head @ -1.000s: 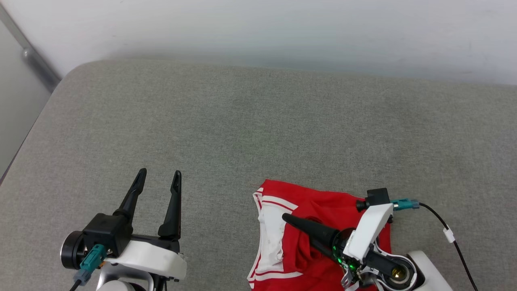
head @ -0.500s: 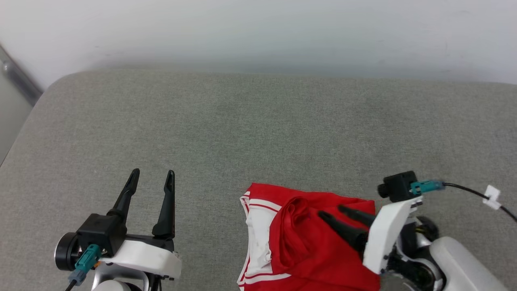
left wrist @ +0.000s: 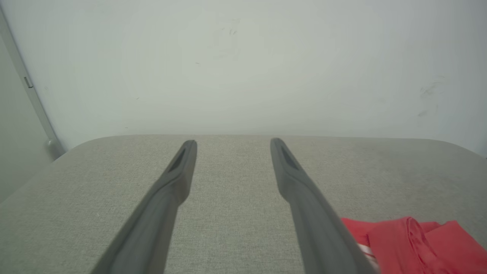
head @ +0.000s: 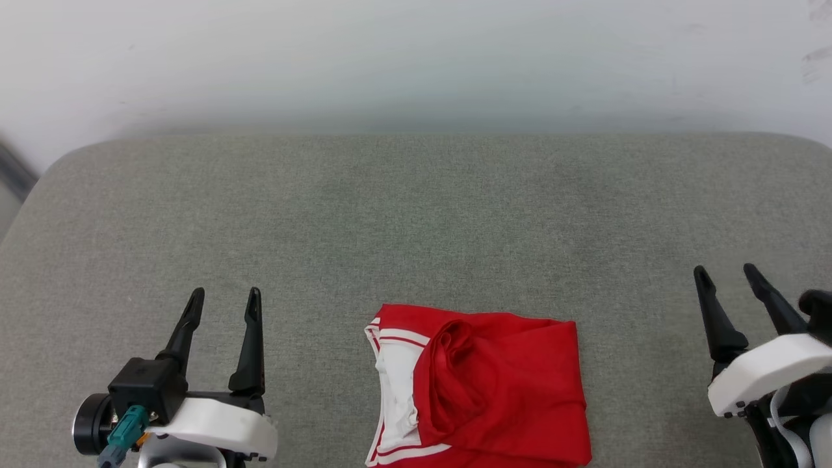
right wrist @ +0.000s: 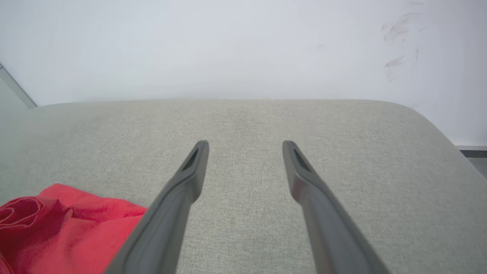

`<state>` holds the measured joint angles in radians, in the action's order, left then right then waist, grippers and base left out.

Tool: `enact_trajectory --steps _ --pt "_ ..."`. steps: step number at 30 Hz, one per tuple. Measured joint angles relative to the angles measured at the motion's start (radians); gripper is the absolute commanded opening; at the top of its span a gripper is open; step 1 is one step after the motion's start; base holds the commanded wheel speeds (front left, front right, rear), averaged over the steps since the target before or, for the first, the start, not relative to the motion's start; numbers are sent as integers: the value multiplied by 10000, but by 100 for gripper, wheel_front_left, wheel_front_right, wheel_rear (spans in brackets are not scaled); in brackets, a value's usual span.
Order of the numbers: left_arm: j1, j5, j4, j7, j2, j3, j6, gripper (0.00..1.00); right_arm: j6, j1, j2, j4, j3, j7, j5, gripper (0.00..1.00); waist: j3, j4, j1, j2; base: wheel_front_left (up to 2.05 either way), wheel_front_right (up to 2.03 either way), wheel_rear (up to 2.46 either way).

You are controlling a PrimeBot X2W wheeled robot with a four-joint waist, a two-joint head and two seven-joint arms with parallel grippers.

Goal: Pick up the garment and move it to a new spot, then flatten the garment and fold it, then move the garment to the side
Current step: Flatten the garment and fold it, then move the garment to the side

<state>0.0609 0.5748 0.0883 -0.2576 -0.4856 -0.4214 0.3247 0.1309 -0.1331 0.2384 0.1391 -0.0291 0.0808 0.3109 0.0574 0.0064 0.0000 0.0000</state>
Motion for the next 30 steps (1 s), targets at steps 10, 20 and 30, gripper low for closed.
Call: enact_trajectory --steps 10,20,30 --pt "-613 -73 -267 -25 35 215 69 100 0 1843 -1346 -2362 -374 -803 -798 100 -483 -214 0 0 0 0 0" --pt "-895 -84 -408 -25 134 245 35 100 0 2612 -1672 -3369 -123 -240 -1099 100 -673 -293 0 0 0 0 0" --pt "-895 4 -454 -27 163 387 -52 100 0 2662 -1789 -3480 -224 476 -357 100 -643 -305 0 0 0 0 0"
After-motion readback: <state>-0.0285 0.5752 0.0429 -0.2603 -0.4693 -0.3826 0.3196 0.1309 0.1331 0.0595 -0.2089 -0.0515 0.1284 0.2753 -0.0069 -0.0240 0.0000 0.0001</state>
